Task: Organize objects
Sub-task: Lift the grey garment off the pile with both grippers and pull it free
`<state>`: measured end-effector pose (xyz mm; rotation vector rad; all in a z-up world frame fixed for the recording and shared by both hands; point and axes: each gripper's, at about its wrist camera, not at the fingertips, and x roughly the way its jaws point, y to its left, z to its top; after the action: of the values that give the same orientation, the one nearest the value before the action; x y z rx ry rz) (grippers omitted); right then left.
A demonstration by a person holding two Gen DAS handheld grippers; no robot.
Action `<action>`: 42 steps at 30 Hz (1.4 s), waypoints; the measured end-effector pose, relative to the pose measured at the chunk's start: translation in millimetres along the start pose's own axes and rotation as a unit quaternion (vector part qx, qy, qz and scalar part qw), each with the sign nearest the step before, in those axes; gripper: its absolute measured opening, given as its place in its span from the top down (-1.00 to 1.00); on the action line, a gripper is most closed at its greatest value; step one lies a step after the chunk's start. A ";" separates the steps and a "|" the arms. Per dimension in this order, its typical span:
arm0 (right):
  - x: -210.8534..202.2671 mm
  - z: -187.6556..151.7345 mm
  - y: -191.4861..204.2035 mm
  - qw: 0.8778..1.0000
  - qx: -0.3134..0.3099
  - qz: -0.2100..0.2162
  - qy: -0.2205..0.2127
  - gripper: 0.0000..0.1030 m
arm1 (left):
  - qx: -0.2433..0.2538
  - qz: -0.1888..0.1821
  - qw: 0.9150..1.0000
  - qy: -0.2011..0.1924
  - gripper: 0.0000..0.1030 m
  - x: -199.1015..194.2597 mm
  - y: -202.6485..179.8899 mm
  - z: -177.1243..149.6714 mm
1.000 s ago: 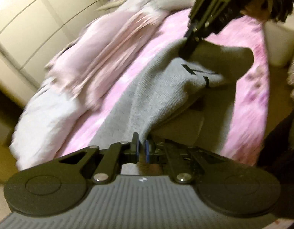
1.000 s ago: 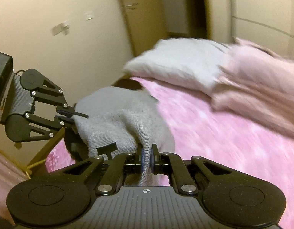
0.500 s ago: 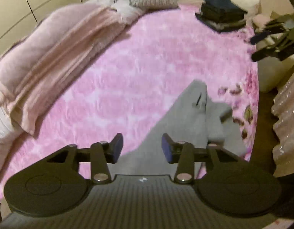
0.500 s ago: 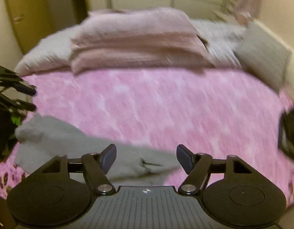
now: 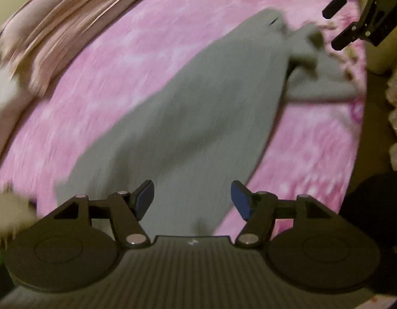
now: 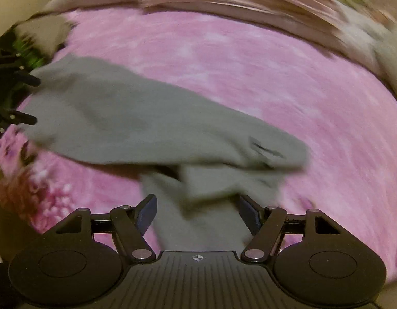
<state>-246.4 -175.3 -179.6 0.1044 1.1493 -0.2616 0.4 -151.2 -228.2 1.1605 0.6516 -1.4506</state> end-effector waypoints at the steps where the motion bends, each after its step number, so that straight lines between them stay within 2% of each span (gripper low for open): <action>1: 10.1 9.9 15.3 0.999 -0.028 0.015 -0.004 -0.30 | -0.019 0.009 1.000 0.006 -0.21 -2.3 5.8 -16.1; 5: 47.4 44.9 91.1 0.985 -0.150 0.081 -0.032 -0.30 | -0.094 0.058 0.993 0.035 -0.23 -12.6 33.2 -82.6; 8: 72.4 62.6 156.1 0.962 -0.232 0.128 -0.062 -0.30 | -0.147 0.093 0.983 0.050 -0.24 -19.3 52.3 -129.2; 12: 105.8 69.0 236.7 0.930 -0.314 0.164 -0.098 -0.28 | -0.200 0.119 0.971 0.054 -0.24 -21.7 71.4 -175.4; 15: 134.5 66.9 277.9 0.911 -0.358 0.168 -0.119 -0.19 | -0.223 0.129 0.965 0.042 -0.24 -20.4 81.2 -195.3; 17: 149.2 58.6 302.6 0.894 -0.400 0.152 -0.133 -0.17 | -0.242 0.135 0.960 0.033 -0.24 -20.5 91.2 -206.7; 19: 170.8 60.0 319.2 0.885 -0.421 0.134 -0.148 -0.15 | -0.265 0.132 0.955 0.025 -0.24 -22.2 98.0 -213.7; 20: 174.0 60.9 322.8 0.884 -0.420 0.129 -0.157 -0.15 | -0.274 0.131 0.953 0.020 -0.24 -24.2 98.2 -215.4; 21: 174.7 65.1 323.5 0.888 -0.412 0.129 -0.157 -0.09 | -0.278 0.130 0.952 0.017 -0.24 -26.2 97.9 -215.4; 22: 173.7 69.7 321.6 0.893 -0.403 0.131 -0.151 0.06 | -0.280 0.127 0.951 0.015 -0.24 -28.1 98.5 -215.9; 23: 172.0 75.0 320.9 0.897 -0.397 0.133 -0.143 0.56 | -0.281 0.124 0.952 0.013 -0.24 -30.5 97.6 -214.7; 24: 165.2 79.6 318.1 0.898 -0.395 0.134 -0.143 0.66 | -0.283 0.122 0.951 0.011 -0.24 -33.0 97.8 -213.4; 26: 140.9 94.6 303.4 0.906 -0.370 0.138 -0.151 0.72 | -0.290 0.117 0.950 0.002 -0.24 -40.8 99.8 -209.7; 28: 107.0 117.2 271.6 0.926 -0.315 0.140 -0.156 0.74 | -0.300 0.116 0.947 -0.014 -0.28 -50.6 104.8 -201.2; 30: 67.7 145.6 225.8 0.946 -0.244 0.140 -0.161 0.75 | -0.305 0.110 0.945 -0.033 -0.30 -57.5 111.3 -188.5; 33: 13.7 180.8 151.4 0.965 -0.155 0.124 -0.173 0.76 | -0.305 0.098 0.945 -0.063 -0.39 -62.4 124.3 -162.3; 38: -37.9 224.1 28.6 0.978 -0.060 0.072 -0.185 0.77 | -0.299 0.072 0.945 -0.113 -0.48 -51.9 155.2 -103.0; 42: -61.6 242.0 -50.9 0.981 -0.001 0.037 -0.191 0.77 | -0.295 0.046 0.944 -0.144 -0.49 -28.8 180.4 -44.8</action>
<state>-68.4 -267.2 -22.0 0.0896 0.7630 -0.2035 182.4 -142.4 -181.5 0.4937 0.7444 -1.1936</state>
